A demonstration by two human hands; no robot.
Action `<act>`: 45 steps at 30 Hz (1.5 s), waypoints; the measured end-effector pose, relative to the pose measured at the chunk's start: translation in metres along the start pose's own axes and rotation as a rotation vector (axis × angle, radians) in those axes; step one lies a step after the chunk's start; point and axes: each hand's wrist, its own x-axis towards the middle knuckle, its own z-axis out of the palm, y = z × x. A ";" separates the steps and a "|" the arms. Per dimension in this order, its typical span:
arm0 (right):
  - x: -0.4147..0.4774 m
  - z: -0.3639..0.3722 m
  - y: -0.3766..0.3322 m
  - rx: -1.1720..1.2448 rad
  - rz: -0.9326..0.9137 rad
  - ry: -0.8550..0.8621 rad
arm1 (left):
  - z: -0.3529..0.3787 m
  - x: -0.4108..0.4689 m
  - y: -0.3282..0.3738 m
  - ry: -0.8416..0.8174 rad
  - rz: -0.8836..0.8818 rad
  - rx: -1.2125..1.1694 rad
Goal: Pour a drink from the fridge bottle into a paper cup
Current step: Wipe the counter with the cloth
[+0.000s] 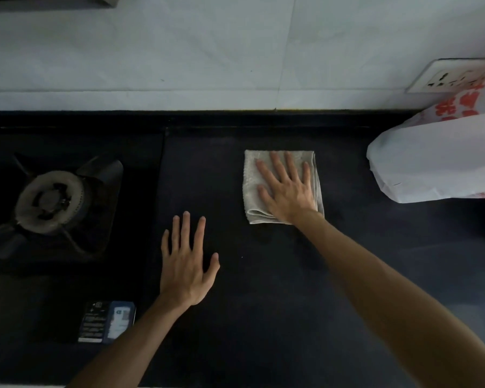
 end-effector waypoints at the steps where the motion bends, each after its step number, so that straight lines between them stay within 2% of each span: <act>1: -0.007 0.002 -0.002 0.006 0.020 0.006 | 0.000 0.000 0.000 -0.002 0.000 0.001; 4: -0.063 0.015 -0.019 0.037 0.013 0.011 | 0.000 0.000 0.001 -0.005 0.000 0.003; 7: -0.129 0.026 -0.036 0.041 -0.103 -0.046 | 0.000 -0.001 0.002 0.002 0.012 0.001; 9: -0.143 0.027 -0.036 0.040 -0.153 -0.071 | 0.001 -0.002 0.002 0.014 0.019 -0.006; 13: -0.099 0.019 -0.013 -0.009 -0.202 -0.075 | 0.002 0.000 0.001 0.017 0.014 0.006; 19: -0.016 0.003 0.019 -0.035 0.043 -0.008 | 0.003 0.001 0.000 0.027 0.010 -0.013; 22: -0.062 0.012 0.007 0.022 0.064 0.021 | 0.002 0.000 0.001 0.023 0.010 -0.009; 26: -0.174 0.030 -0.021 0.002 -0.032 -0.033 | -0.001 -0.002 0.003 0.035 0.016 -0.024; 28: -0.180 0.032 -0.022 0.001 -0.063 -0.074 | -0.001 -0.004 0.004 0.032 0.012 -0.029; 32: -0.094 0.020 -0.027 0.010 -0.081 -0.051 | -0.001 -0.003 0.003 0.026 0.008 -0.042; 35: -0.027 0.013 -0.045 0.019 -0.031 -0.034 | 0.000 -0.003 0.003 0.023 0.003 -0.036; 38: -0.001 0.010 -0.060 -0.003 0.016 -0.025 | 0.001 -0.001 0.002 0.030 0.003 -0.031; 45: -0.130 0.029 -0.072 0.025 -0.221 -0.069 | -0.001 -0.004 0.000 0.040 0.023 -0.041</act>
